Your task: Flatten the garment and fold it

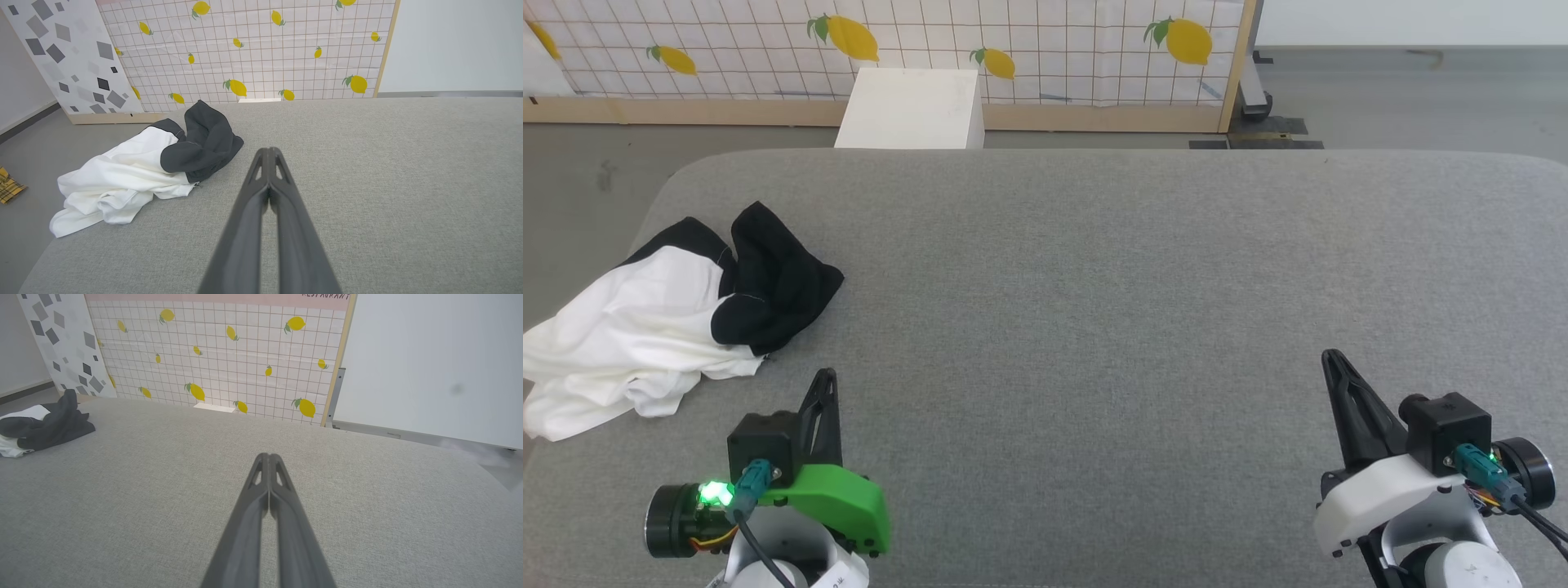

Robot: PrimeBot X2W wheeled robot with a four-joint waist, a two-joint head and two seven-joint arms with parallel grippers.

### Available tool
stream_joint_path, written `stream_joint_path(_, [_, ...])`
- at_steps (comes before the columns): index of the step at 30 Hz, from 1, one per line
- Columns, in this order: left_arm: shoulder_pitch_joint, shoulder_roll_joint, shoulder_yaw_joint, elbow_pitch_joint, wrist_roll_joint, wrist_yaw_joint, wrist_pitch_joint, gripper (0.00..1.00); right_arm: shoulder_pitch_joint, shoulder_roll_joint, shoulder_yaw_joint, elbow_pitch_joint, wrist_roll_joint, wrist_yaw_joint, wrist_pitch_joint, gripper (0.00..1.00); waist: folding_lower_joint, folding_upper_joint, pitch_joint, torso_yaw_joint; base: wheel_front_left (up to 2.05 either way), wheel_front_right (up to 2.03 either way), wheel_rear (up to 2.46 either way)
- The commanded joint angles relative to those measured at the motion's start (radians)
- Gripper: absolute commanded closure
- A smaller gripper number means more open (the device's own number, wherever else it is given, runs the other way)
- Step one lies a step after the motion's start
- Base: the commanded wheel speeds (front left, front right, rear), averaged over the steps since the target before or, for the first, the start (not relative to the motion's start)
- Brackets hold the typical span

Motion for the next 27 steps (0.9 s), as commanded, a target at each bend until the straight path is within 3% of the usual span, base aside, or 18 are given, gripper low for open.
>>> stream_joint_path(1, [0.012,-0.004,0.003,-0.003,0.013,0.006,0.001,1.0,0.009,0.001,0.002,-0.006,-0.006,-0.002,0.0,1.0,0.0,0.0,0.0,0.0,0.0,0.0,0.0])
stream_joint_path(19, [0.012,-0.004,0.003,-0.003,0.013,0.006,0.001,1.0,0.009,0.001,0.002,-0.006,-0.006,-0.002,0.0,1.0,0.0,0.0,0.0,0.0,0.0,0.0,0.0])
stream_joint_path(20, [0.0,0.0,0.0,0.0,0.0,0.0,0.0,0.0,0.0,0.0,0.0,0.0,0.0,0.0,0.0,0.0,0.0,0.0,0.0,0.0,0.0,0.0,0.0])
stream_joint_path(27, [0.0,0.0,-0.006,0.005,-0.012,0.003,-0.007,0.0,0.005,0.0,-0.006,0.006,0.013,0.0,-0.008,0.0,0.0,0.0,0.0,0.0,0.0,0.0,0.0])
